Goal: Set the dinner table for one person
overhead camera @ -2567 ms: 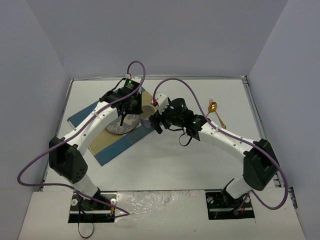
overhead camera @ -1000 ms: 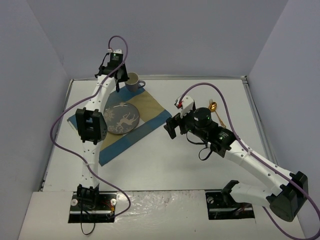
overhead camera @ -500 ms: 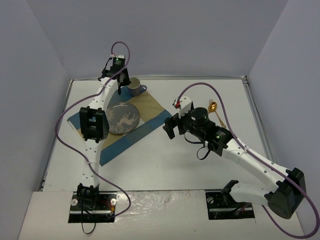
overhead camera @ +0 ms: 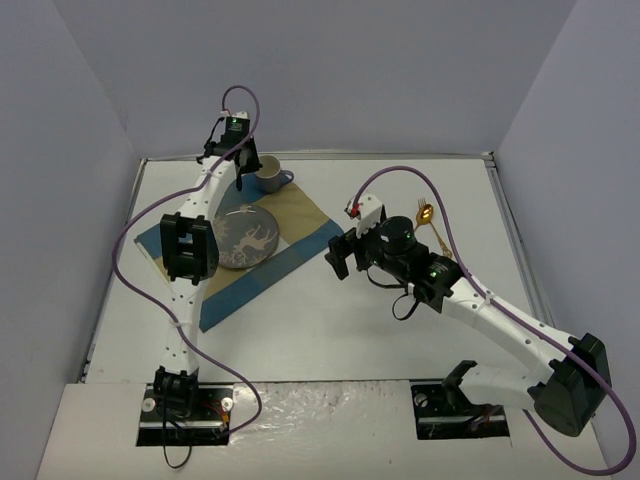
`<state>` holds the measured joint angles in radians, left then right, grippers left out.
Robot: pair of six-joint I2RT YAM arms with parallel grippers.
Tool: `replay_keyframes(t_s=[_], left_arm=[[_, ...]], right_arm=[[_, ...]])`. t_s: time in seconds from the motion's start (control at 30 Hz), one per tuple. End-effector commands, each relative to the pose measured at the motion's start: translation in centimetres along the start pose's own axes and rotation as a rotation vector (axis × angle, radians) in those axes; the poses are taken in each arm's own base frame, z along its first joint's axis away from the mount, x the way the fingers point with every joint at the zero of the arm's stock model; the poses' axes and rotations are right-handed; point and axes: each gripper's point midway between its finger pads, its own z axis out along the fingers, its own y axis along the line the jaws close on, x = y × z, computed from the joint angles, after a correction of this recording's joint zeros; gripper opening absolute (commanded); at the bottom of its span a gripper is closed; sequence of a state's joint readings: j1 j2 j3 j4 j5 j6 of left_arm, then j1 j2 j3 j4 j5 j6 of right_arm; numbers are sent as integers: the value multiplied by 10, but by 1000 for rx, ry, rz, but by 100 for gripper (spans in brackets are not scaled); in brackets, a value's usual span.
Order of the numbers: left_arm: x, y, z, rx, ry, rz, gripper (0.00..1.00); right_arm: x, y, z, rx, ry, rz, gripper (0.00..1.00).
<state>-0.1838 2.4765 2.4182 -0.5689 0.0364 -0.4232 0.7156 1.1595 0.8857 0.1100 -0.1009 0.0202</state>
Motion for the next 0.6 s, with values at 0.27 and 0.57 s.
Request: replay_keyframes(t_s=[0.27,0.57], left_arm=[[-77,-18,-31,82,-220,-51,20],[-80,-23,-38,107,-226,-50,51]], right_arm=[[-16,-3,5,12,-73,19,100],[-18,-4,4,19,-84,31,100]])
